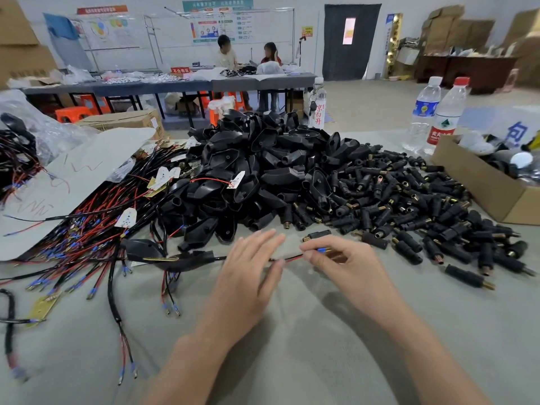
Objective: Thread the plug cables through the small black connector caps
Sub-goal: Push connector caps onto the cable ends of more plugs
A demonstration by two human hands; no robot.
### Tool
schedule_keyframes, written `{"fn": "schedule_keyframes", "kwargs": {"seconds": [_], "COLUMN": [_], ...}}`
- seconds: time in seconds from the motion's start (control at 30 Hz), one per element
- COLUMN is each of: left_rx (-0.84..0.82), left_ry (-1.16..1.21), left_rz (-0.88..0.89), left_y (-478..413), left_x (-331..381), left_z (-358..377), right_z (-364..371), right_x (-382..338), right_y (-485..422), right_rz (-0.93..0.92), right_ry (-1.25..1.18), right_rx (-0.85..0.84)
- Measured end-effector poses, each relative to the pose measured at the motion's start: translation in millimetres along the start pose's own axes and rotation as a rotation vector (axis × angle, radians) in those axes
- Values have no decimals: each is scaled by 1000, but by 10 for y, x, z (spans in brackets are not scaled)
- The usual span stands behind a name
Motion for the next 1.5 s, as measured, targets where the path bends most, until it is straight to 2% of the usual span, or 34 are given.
{"fn": "schedule_keyframes", "kwargs": {"seconds": [0.17,0.4,0.5,0.63,0.7,0.87,1.2,1.4,1.5], "left_rx": [-41,-63,-53,-65,-73,-66,-72,-109,-118], "left_ry": [125,427,535,612,626,632,659,614,591], "left_rz": [2,-245,-313,-376,-383,-393,-387,-370,-354], "left_y": [51,63,49,38,34,38,34,42,45], "left_x": [4,-34,-43,-51,-42,-32,-42,-46,-55], "left_z": [89,117,114,100,93,68,92,119,131], "right_z": [97,-1,-136,-181,-172,-149,-115,-120,-83], "right_x": [33,48,80,170,216,220,179,158,117], "right_y": [-7,-24,5,54,60,64,12,-49,-58], "right_rz": [-30,-18,-47,157,205,138,106,260,351], "right_ry": [8,-47,338,745,844,824,414,-132,-614], "right_rx": [-65,42,185,108,33,21,71,240,290]}}
Point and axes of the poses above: each hand's wrist, its own y-axis away from the middle knuckle, its own z-axis out of the palm, x = y × z, the point moved 2 cm from there along -y, towards the middle knuckle, and after that the axes turned 9 degrees about -y, right-handed, at the moved point
